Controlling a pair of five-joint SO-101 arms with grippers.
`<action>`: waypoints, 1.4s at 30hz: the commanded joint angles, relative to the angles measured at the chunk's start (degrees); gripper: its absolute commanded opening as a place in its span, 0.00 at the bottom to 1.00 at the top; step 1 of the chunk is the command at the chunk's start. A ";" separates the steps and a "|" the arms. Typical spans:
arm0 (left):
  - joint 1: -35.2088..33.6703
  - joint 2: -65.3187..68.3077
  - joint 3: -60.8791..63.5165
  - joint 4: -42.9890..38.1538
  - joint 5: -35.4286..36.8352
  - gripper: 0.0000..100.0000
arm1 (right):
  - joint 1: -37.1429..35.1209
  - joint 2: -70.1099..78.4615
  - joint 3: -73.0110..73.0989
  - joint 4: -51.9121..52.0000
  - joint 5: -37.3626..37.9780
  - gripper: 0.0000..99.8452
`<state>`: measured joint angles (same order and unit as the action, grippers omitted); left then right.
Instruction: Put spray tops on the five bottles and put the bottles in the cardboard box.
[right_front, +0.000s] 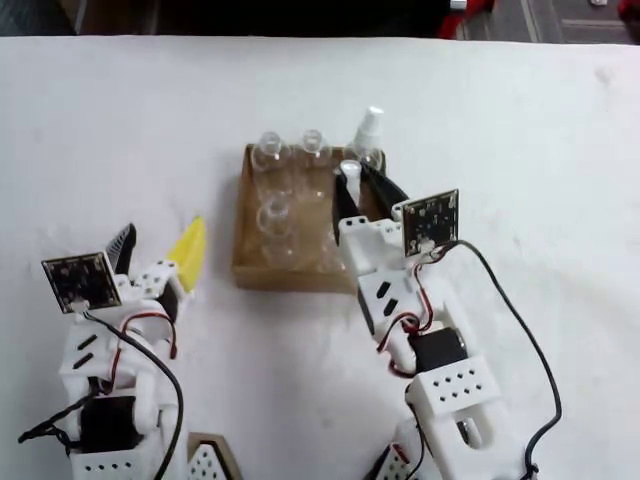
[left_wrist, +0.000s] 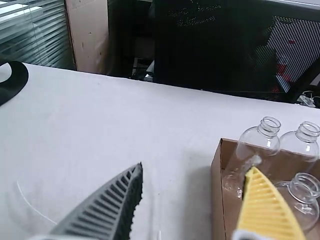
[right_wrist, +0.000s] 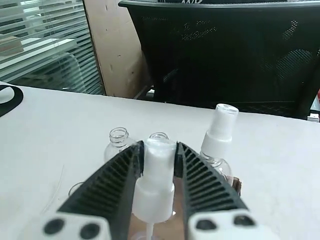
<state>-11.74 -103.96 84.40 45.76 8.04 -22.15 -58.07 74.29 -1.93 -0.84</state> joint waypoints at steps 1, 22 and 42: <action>0.57 -0.40 -0.44 -1.76 -0.53 0.30 | -0.40 -0.13 0.00 -0.57 0.09 0.02; 0.57 -0.40 -0.44 -1.67 -0.53 0.30 | -0.57 -14.02 7.21 -0.22 0.00 0.02; 0.66 -0.40 -0.44 -1.85 -2.20 0.30 | -2.07 -14.46 7.12 2.42 0.00 0.16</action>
<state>-11.74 -103.96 84.40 45.76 6.81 -23.74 -71.52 82.02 0.35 -0.84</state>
